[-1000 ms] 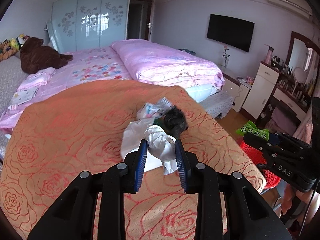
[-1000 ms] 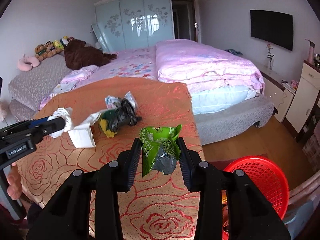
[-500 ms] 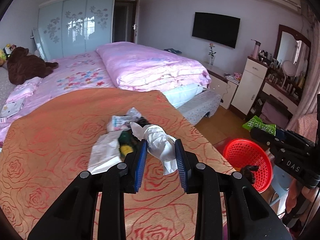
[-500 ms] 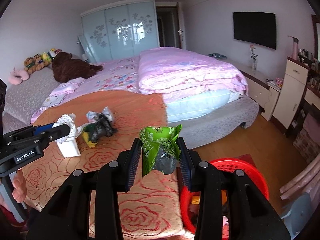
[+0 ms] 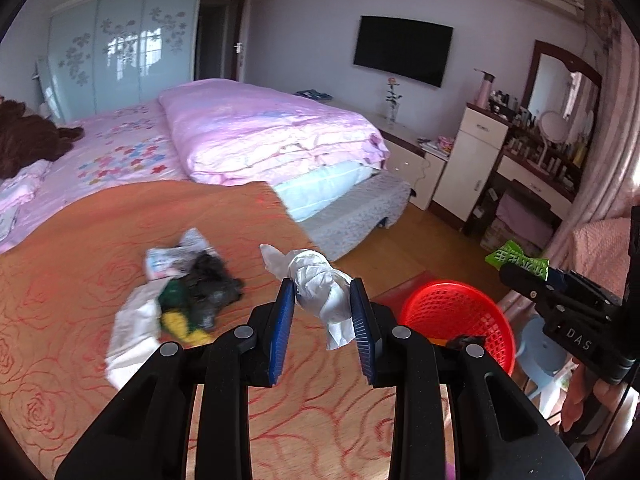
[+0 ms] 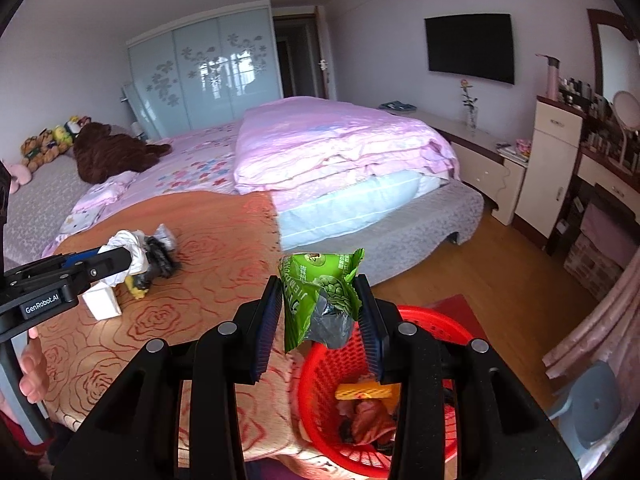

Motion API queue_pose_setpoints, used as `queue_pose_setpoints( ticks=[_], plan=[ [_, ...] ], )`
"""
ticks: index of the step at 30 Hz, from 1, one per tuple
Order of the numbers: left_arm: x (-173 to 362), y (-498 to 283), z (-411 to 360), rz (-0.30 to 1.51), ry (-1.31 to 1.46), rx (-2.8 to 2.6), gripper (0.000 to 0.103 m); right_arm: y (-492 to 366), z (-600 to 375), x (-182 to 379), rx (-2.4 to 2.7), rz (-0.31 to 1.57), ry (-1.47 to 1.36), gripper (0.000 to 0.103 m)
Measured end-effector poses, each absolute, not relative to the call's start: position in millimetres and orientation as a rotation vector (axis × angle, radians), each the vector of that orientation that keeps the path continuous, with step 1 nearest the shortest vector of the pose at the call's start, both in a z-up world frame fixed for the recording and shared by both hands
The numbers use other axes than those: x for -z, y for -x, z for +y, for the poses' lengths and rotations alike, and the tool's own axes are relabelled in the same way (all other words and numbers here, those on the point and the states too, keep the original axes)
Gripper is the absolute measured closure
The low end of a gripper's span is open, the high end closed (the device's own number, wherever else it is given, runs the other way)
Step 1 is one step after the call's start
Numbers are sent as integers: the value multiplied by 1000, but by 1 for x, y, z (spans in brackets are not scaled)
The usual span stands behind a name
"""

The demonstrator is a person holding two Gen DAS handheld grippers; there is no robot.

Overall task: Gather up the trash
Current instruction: 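Carry the green packet and white cloth over the red wastebasket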

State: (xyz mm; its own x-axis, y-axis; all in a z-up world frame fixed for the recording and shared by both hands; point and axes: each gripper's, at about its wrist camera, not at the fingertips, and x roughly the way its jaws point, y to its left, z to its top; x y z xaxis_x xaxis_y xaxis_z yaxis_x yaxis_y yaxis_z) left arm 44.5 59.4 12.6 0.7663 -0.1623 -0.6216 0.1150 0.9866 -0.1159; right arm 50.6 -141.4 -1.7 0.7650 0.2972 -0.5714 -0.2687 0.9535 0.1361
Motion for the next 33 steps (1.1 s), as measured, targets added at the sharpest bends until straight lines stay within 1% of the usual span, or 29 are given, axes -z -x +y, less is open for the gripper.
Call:
queue_pose_setpoints(
  ticks=[8,21,33],
  plan=[
    [-4,-58,18,710,30,209,75,-52,-167,8,-253,643,-69,67],
    [8,-75,-16,747,16,294,75,-57,-194,30,-213,699,-94,66],
    [40,-97,-71,830,-51,389,75,-67,-223,54,-161,753,-137,65]
  ],
)
